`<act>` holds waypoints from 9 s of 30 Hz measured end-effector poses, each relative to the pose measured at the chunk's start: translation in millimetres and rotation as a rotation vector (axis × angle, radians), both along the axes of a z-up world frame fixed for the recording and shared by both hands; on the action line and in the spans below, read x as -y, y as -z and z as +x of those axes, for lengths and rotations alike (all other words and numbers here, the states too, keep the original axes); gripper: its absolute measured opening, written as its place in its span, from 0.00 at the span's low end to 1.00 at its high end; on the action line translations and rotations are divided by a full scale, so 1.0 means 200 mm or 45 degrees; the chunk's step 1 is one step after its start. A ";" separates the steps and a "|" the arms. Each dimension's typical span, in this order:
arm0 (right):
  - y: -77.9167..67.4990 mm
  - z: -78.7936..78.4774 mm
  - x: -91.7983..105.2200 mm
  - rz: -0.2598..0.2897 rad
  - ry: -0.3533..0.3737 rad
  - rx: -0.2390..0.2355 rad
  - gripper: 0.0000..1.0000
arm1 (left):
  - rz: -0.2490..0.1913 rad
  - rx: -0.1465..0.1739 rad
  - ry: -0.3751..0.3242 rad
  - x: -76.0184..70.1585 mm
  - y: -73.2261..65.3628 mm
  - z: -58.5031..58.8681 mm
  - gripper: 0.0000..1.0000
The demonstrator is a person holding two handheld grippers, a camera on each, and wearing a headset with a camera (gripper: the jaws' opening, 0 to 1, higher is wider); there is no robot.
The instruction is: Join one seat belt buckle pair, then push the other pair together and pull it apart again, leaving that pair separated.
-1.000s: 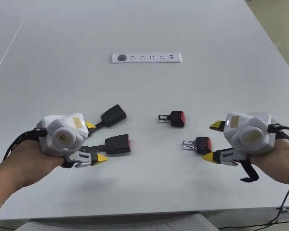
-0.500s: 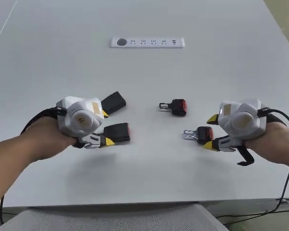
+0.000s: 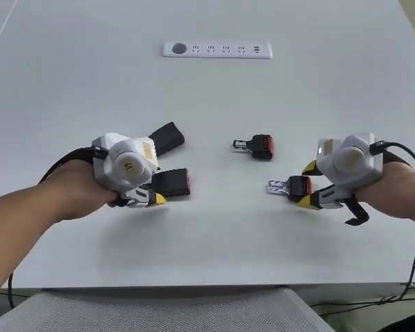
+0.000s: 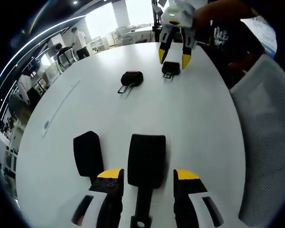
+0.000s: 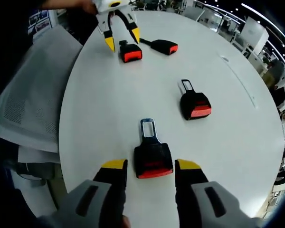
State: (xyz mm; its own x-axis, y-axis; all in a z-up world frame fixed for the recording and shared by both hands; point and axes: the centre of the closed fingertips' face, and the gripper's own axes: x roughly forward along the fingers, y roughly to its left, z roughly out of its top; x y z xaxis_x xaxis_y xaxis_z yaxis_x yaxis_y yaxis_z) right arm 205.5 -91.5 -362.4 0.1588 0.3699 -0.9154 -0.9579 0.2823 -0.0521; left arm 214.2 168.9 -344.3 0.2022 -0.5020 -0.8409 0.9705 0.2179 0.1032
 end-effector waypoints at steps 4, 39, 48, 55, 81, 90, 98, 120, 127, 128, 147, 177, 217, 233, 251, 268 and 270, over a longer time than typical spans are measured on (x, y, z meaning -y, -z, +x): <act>0.01 0.00 -0.01 0.010 0.003 -0.030 0.40 | 0.018 -0.020 0.042 0.01 0.02 0.02 0.42; 0.03 0.00 -0.03 -0.065 -0.175 -0.101 0.34 | 0.074 -0.036 0.213 0.03 0.13 0.04 0.33; 0.03 -0.02 -0.07 -0.066 -0.146 -0.095 0.35 | 0.087 -0.033 0.213 0.02 0.15 0.04 0.33; 0.03 -0.03 -0.13 -0.039 -0.134 -0.088 0.35 | 0.096 -0.029 0.216 0.02 0.15 0.04 0.33; 0.06 0.02 -0.57 0.161 -0.084 -0.028 0.35 | 0.098 -0.024 0.233 0.03 0.14 0.02 0.33; 0.06 0.02 -0.68 0.172 -0.110 -0.026 0.35 | 0.093 -0.022 0.233 0.03 0.14 0.01 0.33; 0.06 0.03 -0.78 0.158 -0.161 -0.031 0.35 | 0.086 -0.018 0.235 0.03 0.12 0.00 0.33; 0.04 0.03 -0.88 0.081 -0.271 0.034 0.35 | 0.090 -0.026 0.236 0.02 0.13 0.03 0.33; 0.05 0.04 -0.90 0.094 -0.274 0.023 0.35 | 0.090 -0.023 0.255 0.02 0.14 0.04 0.33; 0.05 0.05 -0.89 0.100 -0.270 0.014 0.34 | 0.087 -0.022 0.262 0.03 0.14 0.03 0.33; 0.06 0.05 -0.94 0.092 -0.285 -0.007 0.32 | 0.054 -0.039 0.276 0.03 0.14 0.04 0.32; 0.05 0.05 -0.99 0.129 -0.273 -0.002 0.32 | 0.052 -0.043 0.260 0.04 0.13 0.03 0.32; 0.06 0.05 -0.95 0.191 -0.264 -0.040 0.35 | 0.038 -0.047 0.260 0.02 0.14 0.04 0.32; 0.06 0.05 -0.96 0.193 -0.265 -0.040 0.35 | 0.055 -0.084 0.235 0.02 0.14 0.03 0.33; 0.00 0.07 -0.94 0.192 -0.165 -0.049 0.39 | 0.043 -0.063 0.143 0.00 0.05 0.04 0.34; -0.12 0.22 -0.77 0.154 -0.160 0.037 0.38 | -0.007 0.091 0.008 0.03 -0.21 0.29 0.36; -0.13 0.26 -0.72 0.142 -0.133 0.050 0.38 | 0.005 0.109 0.001 0.01 -0.20 0.33 0.37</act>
